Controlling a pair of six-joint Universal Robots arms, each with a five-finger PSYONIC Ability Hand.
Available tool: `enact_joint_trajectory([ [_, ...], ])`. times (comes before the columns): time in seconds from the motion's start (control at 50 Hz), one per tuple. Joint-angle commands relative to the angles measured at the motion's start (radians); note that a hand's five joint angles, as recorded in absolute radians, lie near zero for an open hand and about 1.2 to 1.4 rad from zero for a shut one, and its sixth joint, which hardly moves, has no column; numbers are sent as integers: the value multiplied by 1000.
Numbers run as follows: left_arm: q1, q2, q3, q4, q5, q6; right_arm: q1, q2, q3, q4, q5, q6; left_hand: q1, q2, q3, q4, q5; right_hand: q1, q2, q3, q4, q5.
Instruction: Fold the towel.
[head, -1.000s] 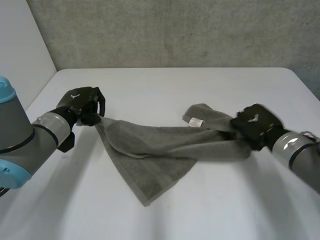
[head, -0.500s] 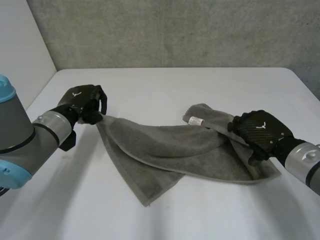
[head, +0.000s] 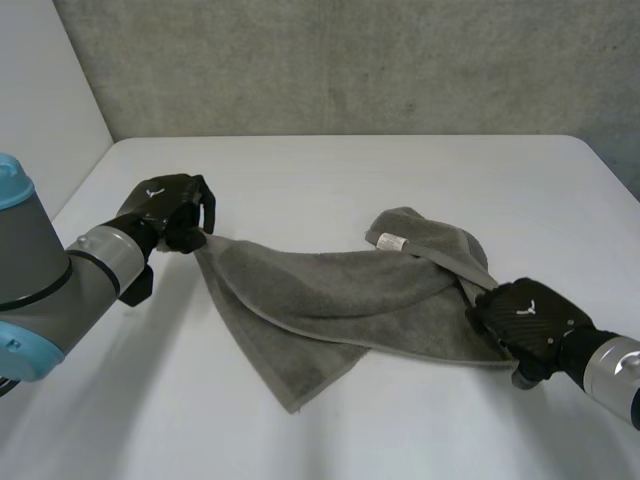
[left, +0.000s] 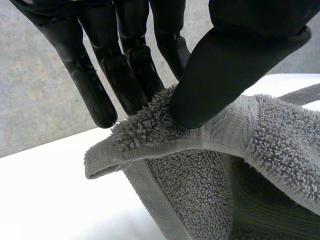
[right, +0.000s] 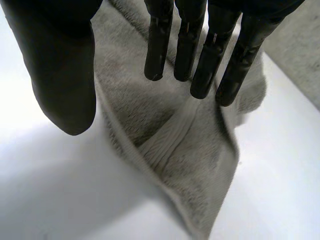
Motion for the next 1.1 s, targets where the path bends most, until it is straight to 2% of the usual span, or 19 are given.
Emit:
enact_joint_trajectory([
  [0.02,1,-1,0,0,0,0,-8,89,11,-47,3,-27,210,180,180,178,200,18,32,22,22,14],
  [0.24,1,-4,-1,0,2,0,-8,151,-1,-152,8,-27,210,180,180,178,200,165,179,169,168,161],
  [0.38,1,-6,-1,2,3,0,-8,169,-15,-195,11,-25,210,180,180,178,200,388,402,392,391,384],
  [0.52,1,-6,-3,2,3,0,-5,206,-27,-199,20,-27,210,180,180,178,200,359,373,363,362,355],
  [0.62,1,-9,-4,2,3,0,-7,206,-33,-195,25,-25,210,180,180,178,200,153,168,157,157,150],
  [0.74,1,-9,-4,2,3,0,-7,206,-29,-195,19,-25,210,180,180,178,200,185,200,189,189,182],
  [0.84,1,-9,-4,2,3,0,-7,211,-29,-199,14,-27,210,180,180,178,200,420,435,424,424,417],
  [0.88,1,-9,-7,2,2,0,-7,211,-36,-199,17,-25,210,180,180,178,200,780,794,784,783,776],
  [1.06,4,7,-16,-8,2,0,-4,172,-87,-195,49,12,210,180,180,178,200,821,836,825,825,818],
  [1.1,-2,39,-16,-15,2,1,-2,73,-133,-181,80,66,210,180,180,178,200,821,836,825,825,818],
])
